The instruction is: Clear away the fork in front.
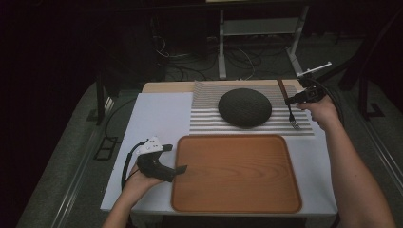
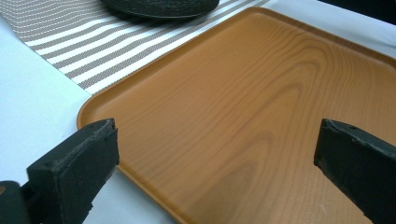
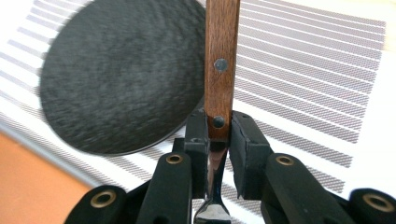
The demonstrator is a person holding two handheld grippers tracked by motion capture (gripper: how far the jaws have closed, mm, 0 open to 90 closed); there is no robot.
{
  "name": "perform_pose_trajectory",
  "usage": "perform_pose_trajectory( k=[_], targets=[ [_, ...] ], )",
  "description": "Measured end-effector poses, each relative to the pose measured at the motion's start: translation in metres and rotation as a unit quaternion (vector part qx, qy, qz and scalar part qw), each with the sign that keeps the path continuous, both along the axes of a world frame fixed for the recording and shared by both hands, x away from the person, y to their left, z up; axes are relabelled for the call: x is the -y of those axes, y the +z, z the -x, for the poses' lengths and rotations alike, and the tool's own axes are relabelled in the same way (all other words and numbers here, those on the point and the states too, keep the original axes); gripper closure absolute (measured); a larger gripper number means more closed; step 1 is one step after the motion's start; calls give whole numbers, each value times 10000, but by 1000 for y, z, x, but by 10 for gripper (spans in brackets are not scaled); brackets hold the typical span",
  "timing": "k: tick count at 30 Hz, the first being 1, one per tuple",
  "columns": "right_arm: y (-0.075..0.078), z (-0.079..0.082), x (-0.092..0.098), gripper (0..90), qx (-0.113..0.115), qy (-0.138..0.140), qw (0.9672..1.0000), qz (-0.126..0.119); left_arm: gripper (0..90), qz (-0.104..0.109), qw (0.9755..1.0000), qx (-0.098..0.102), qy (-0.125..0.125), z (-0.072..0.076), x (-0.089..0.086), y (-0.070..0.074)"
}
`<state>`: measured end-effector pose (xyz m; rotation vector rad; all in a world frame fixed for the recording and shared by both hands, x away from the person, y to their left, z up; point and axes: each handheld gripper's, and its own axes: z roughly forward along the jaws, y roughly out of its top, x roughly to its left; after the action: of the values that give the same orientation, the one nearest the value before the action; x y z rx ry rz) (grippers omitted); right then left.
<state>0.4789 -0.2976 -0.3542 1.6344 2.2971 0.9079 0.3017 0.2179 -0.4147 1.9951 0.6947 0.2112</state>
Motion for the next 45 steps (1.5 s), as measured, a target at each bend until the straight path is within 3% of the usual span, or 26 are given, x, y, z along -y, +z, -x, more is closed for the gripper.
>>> perform_pose_trajectory(
  k=[9,17,19,24,37,45],
  targets=[
    [10,37,-17,773,390,570,9973,-249,0,0,10000,9,10,-1,0,0],
    [14,64,-35,773,656,1059,9909,-503,0,21,10000,24,44,0,1,0],
    [15,75,-43,773,766,1193,9881,-598,0,13,10000,16,45,0,2,0],
    [10,93,-56,773,864,1430,9826,-808,0,3,10000,10,42,0,3,0],
    [-9,132,-85,773,1055,1907,9707,-1009,0,71,10000,6,13,1,11,1],
    [-22,148,-96,773,1018,2045,9682,-1023,0,136,9999,16,-73,-3,26,8]
  ],
)
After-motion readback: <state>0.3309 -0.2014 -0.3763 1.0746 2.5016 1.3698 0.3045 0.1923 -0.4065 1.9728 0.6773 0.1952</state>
